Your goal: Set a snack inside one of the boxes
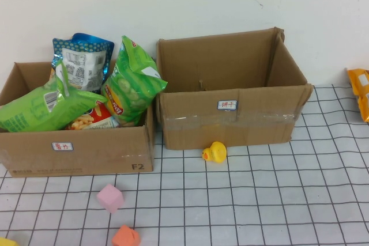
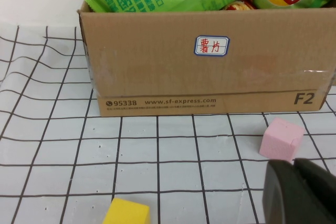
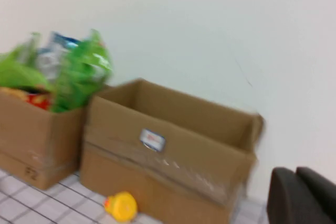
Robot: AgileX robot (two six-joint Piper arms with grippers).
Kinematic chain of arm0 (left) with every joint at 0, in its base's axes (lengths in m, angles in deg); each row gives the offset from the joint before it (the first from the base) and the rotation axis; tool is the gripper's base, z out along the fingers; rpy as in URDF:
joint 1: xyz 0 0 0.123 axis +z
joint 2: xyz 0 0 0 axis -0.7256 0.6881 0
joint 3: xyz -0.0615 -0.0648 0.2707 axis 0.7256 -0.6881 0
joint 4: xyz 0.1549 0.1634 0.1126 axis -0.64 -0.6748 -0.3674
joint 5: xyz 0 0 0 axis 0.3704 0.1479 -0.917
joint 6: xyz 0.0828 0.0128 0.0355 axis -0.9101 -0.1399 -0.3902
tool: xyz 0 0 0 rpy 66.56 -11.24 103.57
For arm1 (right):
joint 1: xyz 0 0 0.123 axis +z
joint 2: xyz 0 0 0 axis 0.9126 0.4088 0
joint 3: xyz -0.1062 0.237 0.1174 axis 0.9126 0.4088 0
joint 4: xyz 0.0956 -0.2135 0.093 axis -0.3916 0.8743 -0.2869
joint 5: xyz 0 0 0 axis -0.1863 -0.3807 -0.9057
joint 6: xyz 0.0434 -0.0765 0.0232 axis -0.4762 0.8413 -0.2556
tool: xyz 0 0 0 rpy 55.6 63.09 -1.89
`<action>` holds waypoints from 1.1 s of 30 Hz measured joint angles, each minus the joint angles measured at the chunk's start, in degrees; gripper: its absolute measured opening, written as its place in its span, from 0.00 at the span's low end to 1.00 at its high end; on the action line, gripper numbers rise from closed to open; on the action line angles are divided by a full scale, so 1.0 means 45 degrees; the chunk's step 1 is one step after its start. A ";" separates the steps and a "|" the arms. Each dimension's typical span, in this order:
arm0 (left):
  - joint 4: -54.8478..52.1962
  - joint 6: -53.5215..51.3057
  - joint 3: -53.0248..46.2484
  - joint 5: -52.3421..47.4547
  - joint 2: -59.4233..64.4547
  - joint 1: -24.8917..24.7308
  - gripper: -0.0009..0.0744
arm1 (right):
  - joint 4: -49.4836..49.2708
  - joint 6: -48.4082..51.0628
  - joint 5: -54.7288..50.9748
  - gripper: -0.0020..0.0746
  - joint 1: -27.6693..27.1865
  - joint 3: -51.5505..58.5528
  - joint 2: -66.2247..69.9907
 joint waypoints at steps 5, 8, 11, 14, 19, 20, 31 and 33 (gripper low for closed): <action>0.0000 0.0000 0.0000 0.0000 0.0000 0.0000 0.01 | 0.3995 -0.5870 -0.1019 0.03 -0.2296 0.1156 -0.0418; 0.0000 0.0000 0.0000 0.0000 0.0000 0.0000 0.01 | 0.5275 -0.8129 -0.2066 0.03 -0.3585 0.1390 -0.0499; 0.0000 0.0000 0.0000 0.0000 0.0000 0.0000 0.01 | 0.5627 -0.8758 -0.2933 0.03 -0.4642 0.1417 -0.0893; 0.0000 0.0000 0.0000 0.0000 0.0000 0.0000 0.01 | 0.5734 -0.8934 -0.3621 0.03 -0.5401 0.1417 -0.1349; 0.0000 0.0000 0.0000 0.0000 0.0000 0.0000 0.01 | 0.5793 -0.9005 -0.5085 0.03 -0.6560 0.1417 -0.1799; 0.0000 0.0000 0.0000 0.0000 0.0000 0.0000 0.01 | 0.5814 -0.9005 -0.5308 0.03 -0.6719 0.1417 -0.1799; 0.0000 0.0000 0.0000 -0.0021 0.0000 0.0000 0.01 | 0.5883 -1.0016 -0.5396 0.03 -0.6107 0.1464 -0.1799; 0.0000 0.0000 0.0000 -0.0021 0.0000 0.0000 0.01 | 0.5883 -1.0102 -0.5396 0.03 -0.5877 0.1464 -0.1799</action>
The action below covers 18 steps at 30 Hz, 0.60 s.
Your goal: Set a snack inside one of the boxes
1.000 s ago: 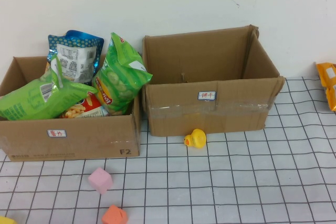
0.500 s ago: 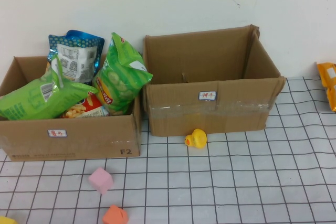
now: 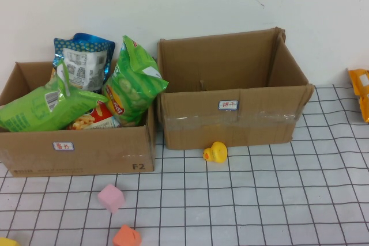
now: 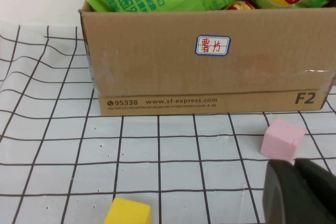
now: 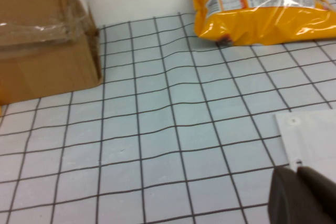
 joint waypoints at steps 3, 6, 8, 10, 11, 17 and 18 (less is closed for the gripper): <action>0.0000 0.0000 0.0000 0.0000 0.0000 0.0000 0.01 | 0.0000 -0.0007 0.0000 0.03 0.0170 0.0000 0.0000; 0.0000 0.0000 0.0000 0.0000 0.0000 0.0000 0.01 | 0.0000 0.0103 0.0000 0.03 0.0257 0.0000 0.0000; 0.0000 0.0000 0.0000 0.0000 0.0000 0.0000 0.01 | 0.0000 0.0128 0.0000 0.03 0.0275 0.0000 0.0000; 0.0000 0.0000 0.0000 0.0000 0.0000 0.0000 0.01 | 0.0000 0.0128 0.0000 0.03 0.0275 0.0000 0.0000; 0.0000 0.0000 0.0000 0.0000 0.0000 0.0000 0.01 | 0.0000 0.0128 0.0000 0.03 0.0275 0.0000 0.0000; 0.0000 0.0000 0.0000 0.0000 0.0000 0.0000 0.01 | 0.0000 0.0146 0.0000 0.03 0.0275 0.0000 0.0000; 0.0000 0.0000 0.0000 0.0000 0.0000 0.0000 0.01 | 0.0000 0.0146 0.0000 0.03 0.0275 0.0000 0.0000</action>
